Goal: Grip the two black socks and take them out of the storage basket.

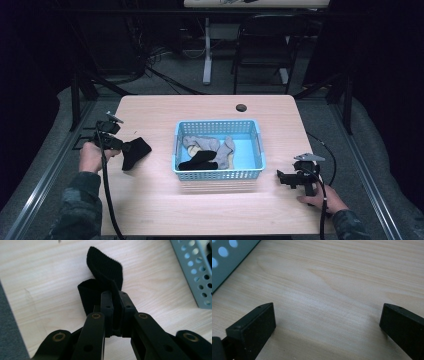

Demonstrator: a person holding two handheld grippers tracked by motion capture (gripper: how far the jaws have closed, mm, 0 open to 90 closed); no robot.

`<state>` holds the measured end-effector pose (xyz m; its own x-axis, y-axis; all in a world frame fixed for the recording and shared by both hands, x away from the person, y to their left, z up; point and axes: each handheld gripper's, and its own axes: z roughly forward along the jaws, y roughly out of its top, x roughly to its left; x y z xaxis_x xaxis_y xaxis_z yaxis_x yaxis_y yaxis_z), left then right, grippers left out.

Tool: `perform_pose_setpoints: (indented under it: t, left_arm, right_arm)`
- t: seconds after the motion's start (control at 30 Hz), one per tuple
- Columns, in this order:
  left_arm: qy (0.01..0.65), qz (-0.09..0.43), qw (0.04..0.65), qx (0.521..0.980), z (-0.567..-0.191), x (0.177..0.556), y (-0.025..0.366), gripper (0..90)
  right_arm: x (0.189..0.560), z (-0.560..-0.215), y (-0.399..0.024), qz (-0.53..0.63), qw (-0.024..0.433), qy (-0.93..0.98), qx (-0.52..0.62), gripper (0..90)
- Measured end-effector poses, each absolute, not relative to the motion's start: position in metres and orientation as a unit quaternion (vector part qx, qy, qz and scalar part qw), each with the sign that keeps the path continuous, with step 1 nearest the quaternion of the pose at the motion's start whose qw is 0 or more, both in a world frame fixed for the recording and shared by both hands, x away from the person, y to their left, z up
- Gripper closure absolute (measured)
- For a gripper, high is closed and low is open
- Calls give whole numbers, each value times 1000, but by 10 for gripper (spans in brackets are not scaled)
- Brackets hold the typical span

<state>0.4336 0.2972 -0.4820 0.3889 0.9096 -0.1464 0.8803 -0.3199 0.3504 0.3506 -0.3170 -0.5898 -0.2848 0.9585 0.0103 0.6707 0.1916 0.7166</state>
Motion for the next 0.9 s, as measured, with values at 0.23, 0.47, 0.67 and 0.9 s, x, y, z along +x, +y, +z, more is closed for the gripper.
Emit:
perform_pose_setpoints:
  t: [0.23,0.47,0.67,0.9]
  left_arm:
    - [562,22,187,805,-500,432,298,813]
    - [573,47,191,795,-492,425,304,444]
    - [561,75,212,797,-464,416,304,221]
    - [514,106,236,818,-426,411,277,117]
  right_arm:
    - [351,-590,-317,313,228,739,551,0]
    - [351,-590,-317,314,229,737,552,0]
    - [351,-590,-317,315,229,737,552,0]
    - [351,-590,-317,315,229,737,553,0]
